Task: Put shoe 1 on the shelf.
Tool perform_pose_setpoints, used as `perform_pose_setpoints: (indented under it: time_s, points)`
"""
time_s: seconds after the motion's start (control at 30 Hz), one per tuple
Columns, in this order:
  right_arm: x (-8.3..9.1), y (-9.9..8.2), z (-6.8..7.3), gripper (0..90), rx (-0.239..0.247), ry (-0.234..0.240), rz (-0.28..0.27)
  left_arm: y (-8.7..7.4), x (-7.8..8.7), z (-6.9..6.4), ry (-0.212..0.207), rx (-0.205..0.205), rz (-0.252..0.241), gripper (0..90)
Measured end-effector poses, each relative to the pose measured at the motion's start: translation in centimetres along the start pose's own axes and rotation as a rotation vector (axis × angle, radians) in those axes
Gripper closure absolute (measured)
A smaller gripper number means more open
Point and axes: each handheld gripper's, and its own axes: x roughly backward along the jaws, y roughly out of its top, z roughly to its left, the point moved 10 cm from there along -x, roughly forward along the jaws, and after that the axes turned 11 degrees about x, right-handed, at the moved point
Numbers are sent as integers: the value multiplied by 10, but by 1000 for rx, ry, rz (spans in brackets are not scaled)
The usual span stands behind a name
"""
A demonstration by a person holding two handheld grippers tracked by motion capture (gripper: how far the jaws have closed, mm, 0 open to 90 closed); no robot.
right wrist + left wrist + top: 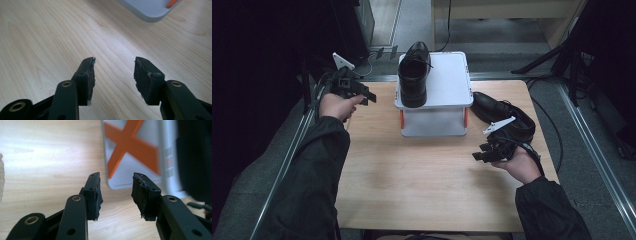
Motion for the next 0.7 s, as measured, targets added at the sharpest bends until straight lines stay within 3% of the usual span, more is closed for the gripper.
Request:
perform_pose_setpoints:
  time_s: [0.03, 0.27, 0.4, 0.57, 0.67, 0.7]
  points:
    - [0, 0, 0, 516, 0, 0, 0, 0, 0, 0, 0, 0, 0, 581]
    - [6, 3, -7, 512, -43, 9, -33, -29, -35, 33, 20, 9, 37, 561]
    - [5, 3, -8, 513, -36, 10, -30, -39, -45, 44, 22, 9, 37, 564]
    - [3, 4, -11, 513, -19, 7, -17, -59, -59, 65, 53, -1, 51, 560]
    - [4, 4, -12, 515, -20, 4, -12, -67, -65, 70, 44, 18, 49, 554]
    - [5, 5, -13, 517, -18, 3, -12, -75, -70, 78, 46, 15, 59, 554]
